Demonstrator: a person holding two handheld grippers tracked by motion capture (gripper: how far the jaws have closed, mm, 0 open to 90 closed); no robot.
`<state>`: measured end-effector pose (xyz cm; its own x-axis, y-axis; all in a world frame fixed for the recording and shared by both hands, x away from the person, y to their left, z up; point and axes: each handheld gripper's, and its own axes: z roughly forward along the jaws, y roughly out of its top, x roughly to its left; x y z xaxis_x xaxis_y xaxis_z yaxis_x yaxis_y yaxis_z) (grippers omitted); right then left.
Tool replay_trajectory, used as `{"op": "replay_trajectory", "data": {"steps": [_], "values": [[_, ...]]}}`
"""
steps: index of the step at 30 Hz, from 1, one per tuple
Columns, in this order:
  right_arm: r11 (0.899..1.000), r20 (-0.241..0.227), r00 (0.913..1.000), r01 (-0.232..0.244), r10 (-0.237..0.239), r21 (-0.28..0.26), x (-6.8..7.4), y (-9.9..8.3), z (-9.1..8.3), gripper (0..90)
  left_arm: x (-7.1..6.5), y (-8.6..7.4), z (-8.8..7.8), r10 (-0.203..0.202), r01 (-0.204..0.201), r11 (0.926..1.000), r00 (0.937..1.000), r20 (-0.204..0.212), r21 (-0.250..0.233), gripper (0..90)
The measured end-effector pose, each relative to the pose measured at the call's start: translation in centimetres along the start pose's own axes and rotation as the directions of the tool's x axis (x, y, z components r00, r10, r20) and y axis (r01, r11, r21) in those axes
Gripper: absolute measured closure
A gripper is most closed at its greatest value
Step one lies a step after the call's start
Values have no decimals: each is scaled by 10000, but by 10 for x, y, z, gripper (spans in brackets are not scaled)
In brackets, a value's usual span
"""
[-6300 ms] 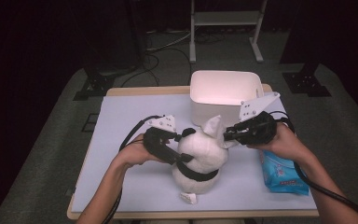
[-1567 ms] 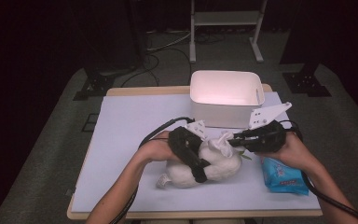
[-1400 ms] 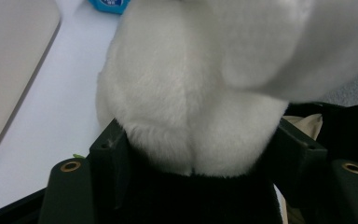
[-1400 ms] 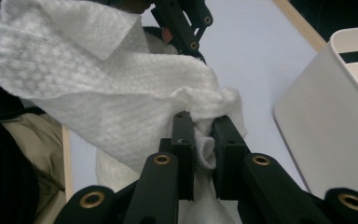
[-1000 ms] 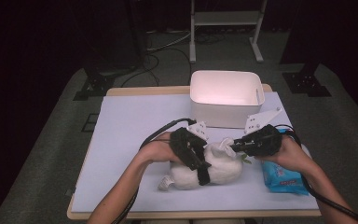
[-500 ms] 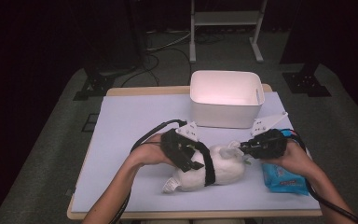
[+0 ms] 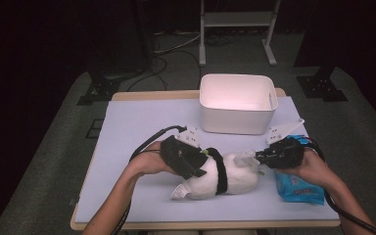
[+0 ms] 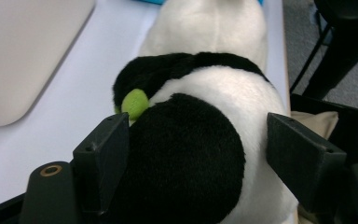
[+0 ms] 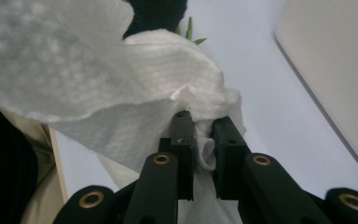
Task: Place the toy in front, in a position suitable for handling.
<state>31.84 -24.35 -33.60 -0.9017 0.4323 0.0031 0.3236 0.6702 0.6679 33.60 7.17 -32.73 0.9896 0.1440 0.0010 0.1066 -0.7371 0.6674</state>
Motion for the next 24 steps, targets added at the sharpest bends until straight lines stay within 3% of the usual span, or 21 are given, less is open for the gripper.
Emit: {"op": "replay_trajectory", "data": {"steps": [8, 14, 20, 23, 24], "values": [[9998, -148, 9998, -120, 122, 148, 2, -5, 1, 801, 9, 6, -1, -193, 194, 9998, 9989, -434, 5, 234], [9998, -231, 9997, -124, 127, 124, 3, -8, -1, 800, 8, 3, 3, -250, 249, 9997, 9996, -118, -21, 233], [9996, -225, 9994, 252, -256, -154, 2, 4, -7, 801, 5, 3, 4, -164, 163, 9998, 9998, -105, -117, 228], [9987, -228, 9985, 499, -501, -84, 4, 14, -4, 801, 5, 2, 5, -134, 133, 9997, 9999, -69, -192, 225], [9968, -220, 9967, 785, -782, 138, 6, 21, 1, 800, 5, 2, 5, -166, 164, 9997, 9998, -106, -188, 224]]}}
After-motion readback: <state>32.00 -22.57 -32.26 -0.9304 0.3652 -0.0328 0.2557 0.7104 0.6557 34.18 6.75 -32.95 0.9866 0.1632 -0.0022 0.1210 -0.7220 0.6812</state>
